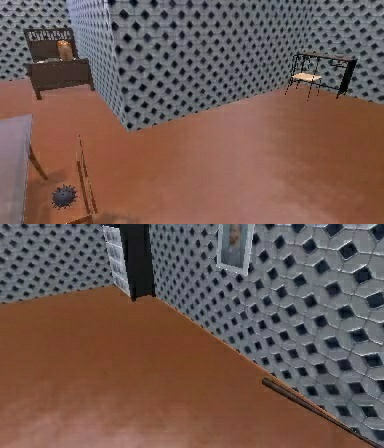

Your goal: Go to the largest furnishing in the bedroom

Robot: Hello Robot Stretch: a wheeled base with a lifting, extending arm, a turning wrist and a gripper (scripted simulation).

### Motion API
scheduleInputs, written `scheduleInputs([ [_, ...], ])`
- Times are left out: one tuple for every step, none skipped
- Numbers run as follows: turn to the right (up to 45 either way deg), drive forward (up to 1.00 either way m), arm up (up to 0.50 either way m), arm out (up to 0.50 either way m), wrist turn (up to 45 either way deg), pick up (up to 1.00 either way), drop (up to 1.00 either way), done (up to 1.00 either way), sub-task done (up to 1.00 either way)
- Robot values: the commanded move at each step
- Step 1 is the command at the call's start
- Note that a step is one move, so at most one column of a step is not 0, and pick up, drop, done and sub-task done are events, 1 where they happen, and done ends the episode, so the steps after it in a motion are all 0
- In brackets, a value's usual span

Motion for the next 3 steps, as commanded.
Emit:
scheduleInputs([
  [45.0, 0.0, 0.0, 0.0, 0.0, 0.0, 0.0, 0.0, 0.0],
  [45.0, 0.0, 0.0, 0.0, 0.0, 0.0, 0.0, 0.0, 0.0],
  [9.0, 0.0, 0.0, 0.0, 0.0, 0.0, 0.0, 0.0, 0.0],
])
